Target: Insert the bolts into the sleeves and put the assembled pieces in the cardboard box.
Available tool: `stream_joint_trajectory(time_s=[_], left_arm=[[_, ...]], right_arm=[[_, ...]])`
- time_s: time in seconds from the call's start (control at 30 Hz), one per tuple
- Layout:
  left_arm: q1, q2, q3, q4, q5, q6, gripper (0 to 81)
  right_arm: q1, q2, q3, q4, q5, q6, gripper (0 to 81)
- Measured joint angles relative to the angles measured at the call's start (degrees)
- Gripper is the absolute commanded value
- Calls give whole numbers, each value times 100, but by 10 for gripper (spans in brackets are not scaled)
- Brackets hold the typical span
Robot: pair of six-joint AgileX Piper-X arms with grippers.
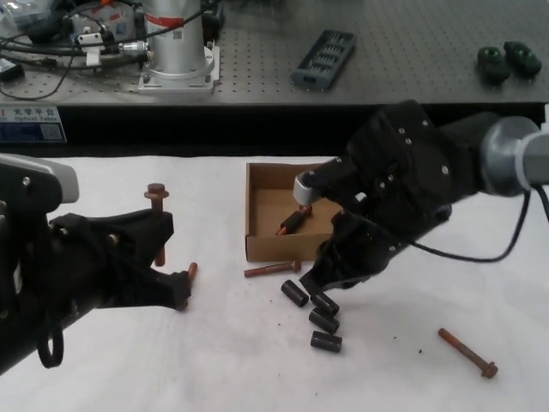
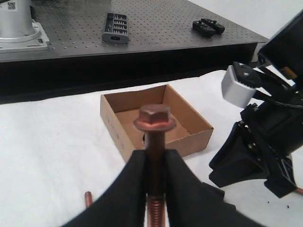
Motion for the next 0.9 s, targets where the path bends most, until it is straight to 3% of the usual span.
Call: stream_joint_trajectory(time_s=[0.27,0.9], left_arm=[[0,-65,3,0,-222,-21,76],[0,202,3,-180,-250,540,76]], right_arm=[[59,518,-603,326,79,-132,215],[178,1017,-946,414,118,-491,215]])
